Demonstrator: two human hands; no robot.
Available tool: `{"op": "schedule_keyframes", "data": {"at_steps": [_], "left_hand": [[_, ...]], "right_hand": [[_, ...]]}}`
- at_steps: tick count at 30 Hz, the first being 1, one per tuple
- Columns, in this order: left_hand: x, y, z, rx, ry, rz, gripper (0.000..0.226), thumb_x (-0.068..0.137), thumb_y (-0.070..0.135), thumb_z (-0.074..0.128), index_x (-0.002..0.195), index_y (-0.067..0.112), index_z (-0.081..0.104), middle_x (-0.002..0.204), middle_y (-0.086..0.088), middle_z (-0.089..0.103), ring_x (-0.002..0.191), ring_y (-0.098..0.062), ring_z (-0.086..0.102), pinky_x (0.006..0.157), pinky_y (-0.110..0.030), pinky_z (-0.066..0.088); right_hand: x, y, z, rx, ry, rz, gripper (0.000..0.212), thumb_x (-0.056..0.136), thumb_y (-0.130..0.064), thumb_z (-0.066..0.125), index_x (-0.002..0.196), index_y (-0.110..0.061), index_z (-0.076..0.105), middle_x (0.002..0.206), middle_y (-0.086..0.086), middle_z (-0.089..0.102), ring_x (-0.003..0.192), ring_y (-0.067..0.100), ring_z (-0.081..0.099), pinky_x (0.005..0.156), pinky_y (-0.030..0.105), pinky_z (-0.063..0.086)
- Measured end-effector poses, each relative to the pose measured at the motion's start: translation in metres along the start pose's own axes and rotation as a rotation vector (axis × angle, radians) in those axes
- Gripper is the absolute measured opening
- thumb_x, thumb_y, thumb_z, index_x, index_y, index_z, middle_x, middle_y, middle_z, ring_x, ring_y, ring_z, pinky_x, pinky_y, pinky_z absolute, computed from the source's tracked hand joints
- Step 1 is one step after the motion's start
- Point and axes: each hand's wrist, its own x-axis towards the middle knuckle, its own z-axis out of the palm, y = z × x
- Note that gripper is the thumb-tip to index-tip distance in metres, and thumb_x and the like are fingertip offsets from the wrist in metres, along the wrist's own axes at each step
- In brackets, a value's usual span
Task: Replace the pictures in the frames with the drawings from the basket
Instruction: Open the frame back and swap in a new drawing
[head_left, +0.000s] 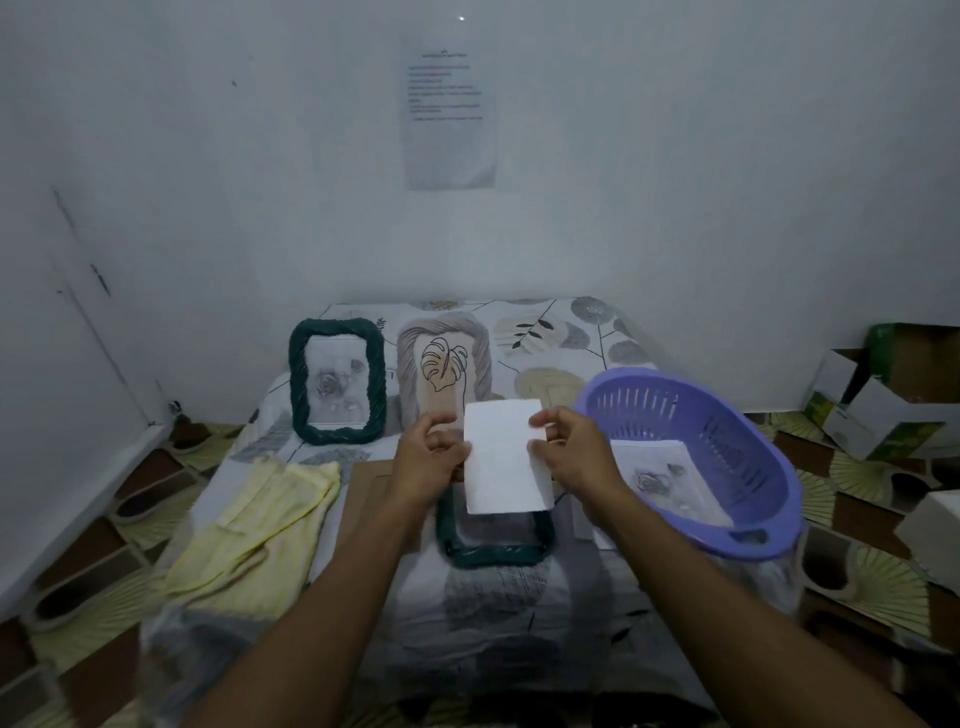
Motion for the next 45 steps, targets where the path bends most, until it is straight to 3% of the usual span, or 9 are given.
{"op": "schedule_keyframes", "data": {"at_steps": [3, 6, 9, 15, 20, 25, 45], "left_hand": [[-0.004, -0.019, -0.014, 0.447, -0.009, 0.187, 0.036, 0.087, 0.01, 0.064, 0.121, 0.021, 0.058, 0.086, 0.005, 0.063, 0.077, -0.004, 0.058, 0.063, -0.014, 0.047], [-0.004, -0.035, -0.017, 0.763, 0.008, 0.279, 0.032, 0.09, 0.019, 0.06, 0.122, 0.021, 0.061, 0.09, -0.002, 0.066, 0.081, -0.015, 0.057, 0.072, -0.029, 0.047], [0.0, -0.051, -0.018, 0.972, 0.028, 0.389, 0.03, 0.09, 0.027, 0.057, 0.119, 0.02, 0.065, 0.101, -0.003, 0.064, 0.095, -0.021, 0.052, 0.08, -0.033, 0.042], [-0.002, -0.066, -0.021, 0.97, -0.007, 0.471, 0.029, 0.088, 0.027, 0.061, 0.113, 0.016, 0.069, 0.111, -0.001, 0.06, 0.109, -0.019, 0.046, 0.092, -0.036, 0.04], [0.0, -0.067, -0.03, 0.906, -0.005, 0.466, 0.027, 0.089, 0.022, 0.062, 0.113, 0.013, 0.069, 0.113, -0.003, 0.063, 0.11, -0.021, 0.048, 0.092, -0.033, 0.04], [0.0, -0.068, -0.035, 0.862, 0.022, 0.467, 0.025, 0.088, 0.021, 0.064, 0.111, 0.012, 0.07, 0.113, -0.002, 0.063, 0.107, -0.02, 0.049, 0.092, -0.032, 0.04], [-0.003, -0.068, -0.036, 0.833, 0.046, 0.456, 0.029, 0.087, 0.021, 0.066, 0.113, 0.009, 0.069, 0.116, -0.004, 0.064, 0.109, -0.02, 0.05, 0.093, -0.029, 0.038]], "right_hand": [[-0.005, 0.016, 0.019, -0.301, -0.033, -0.13, 0.027, 0.086, -0.018, 0.066, 0.112, -0.02, 0.061, 0.091, -0.001, 0.059, 0.074, 0.009, 0.054, 0.06, 0.017, 0.04], [-0.011, 0.03, 0.031, -0.53, -0.077, -0.179, 0.035, 0.089, -0.031, 0.061, 0.122, -0.021, 0.058, 0.11, 0.005, 0.061, 0.097, 0.02, 0.056, 0.079, 0.026, 0.043], [-0.015, 0.044, 0.033, -0.721, -0.102, -0.232, 0.035, 0.091, -0.038, 0.054, 0.122, -0.022, 0.059, 0.118, 0.006, 0.048, 0.115, 0.026, 0.042, 0.093, 0.036, 0.042], [-0.02, 0.059, 0.036, -0.679, -0.093, -0.26, 0.039, 0.093, -0.037, 0.054, 0.127, -0.02, 0.059, 0.131, 0.005, 0.044, 0.119, 0.024, 0.04, 0.099, 0.034, 0.036], [-0.017, 0.062, 0.043, -0.563, -0.068, -0.298, 0.032, 0.091, -0.033, 0.061, 0.117, -0.015, 0.066, 0.125, 0.002, 0.047, 0.108, 0.017, 0.052, 0.089, 0.02, 0.035], [-0.013, 0.068, 0.048, -0.51, -0.048, -0.346, 0.024, 0.087, -0.031, 0.065, 0.106, -0.016, 0.068, 0.117, -0.001, 0.054, 0.109, 0.016, 0.05, 0.088, 0.021, 0.033], [-0.009, 0.076, 0.051, -0.53, -0.044, -0.318, 0.04, 0.088, -0.036, 0.064, 0.124, -0.019, 0.062, 0.131, -0.003, 0.054, 0.116, 0.016, 0.045, 0.094, 0.024, 0.032]]}}
